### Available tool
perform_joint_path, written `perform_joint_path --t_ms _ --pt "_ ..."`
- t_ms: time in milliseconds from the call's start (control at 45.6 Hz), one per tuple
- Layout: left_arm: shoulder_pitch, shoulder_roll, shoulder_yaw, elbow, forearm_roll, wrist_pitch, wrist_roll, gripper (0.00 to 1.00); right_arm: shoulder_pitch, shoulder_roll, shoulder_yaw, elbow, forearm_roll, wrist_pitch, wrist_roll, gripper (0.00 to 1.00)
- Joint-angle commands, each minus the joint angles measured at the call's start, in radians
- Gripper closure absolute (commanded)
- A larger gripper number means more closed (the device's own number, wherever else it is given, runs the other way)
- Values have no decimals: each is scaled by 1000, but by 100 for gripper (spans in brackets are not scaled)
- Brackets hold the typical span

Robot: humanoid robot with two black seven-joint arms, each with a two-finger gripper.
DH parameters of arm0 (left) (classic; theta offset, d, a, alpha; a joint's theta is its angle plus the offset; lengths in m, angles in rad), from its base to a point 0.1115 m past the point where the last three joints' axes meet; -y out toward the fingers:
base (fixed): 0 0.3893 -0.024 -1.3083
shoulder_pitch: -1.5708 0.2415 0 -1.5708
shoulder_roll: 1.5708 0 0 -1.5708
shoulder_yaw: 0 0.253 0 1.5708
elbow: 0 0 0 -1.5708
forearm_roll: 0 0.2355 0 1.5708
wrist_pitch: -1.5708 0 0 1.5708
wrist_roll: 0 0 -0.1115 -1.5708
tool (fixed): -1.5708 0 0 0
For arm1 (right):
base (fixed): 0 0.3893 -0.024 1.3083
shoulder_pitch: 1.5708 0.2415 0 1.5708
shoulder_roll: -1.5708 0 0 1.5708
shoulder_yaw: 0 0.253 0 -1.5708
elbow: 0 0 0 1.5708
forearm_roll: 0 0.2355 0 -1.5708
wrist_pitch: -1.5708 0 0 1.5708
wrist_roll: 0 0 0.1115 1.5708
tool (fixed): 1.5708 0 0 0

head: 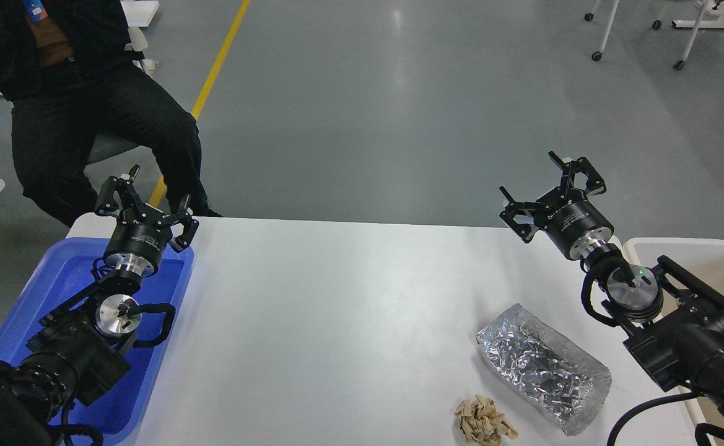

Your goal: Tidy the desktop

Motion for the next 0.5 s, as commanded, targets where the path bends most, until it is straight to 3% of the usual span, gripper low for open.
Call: perform_joint_path --t_ms 0,482 --pt "1 0 -2 0 -1 0 0 0 -5 1 -2 0 -9 2 0 0" --pt "1 0 -2 0 -1 0 0 0 18 -52 -2 31 -169 5 -3 0"
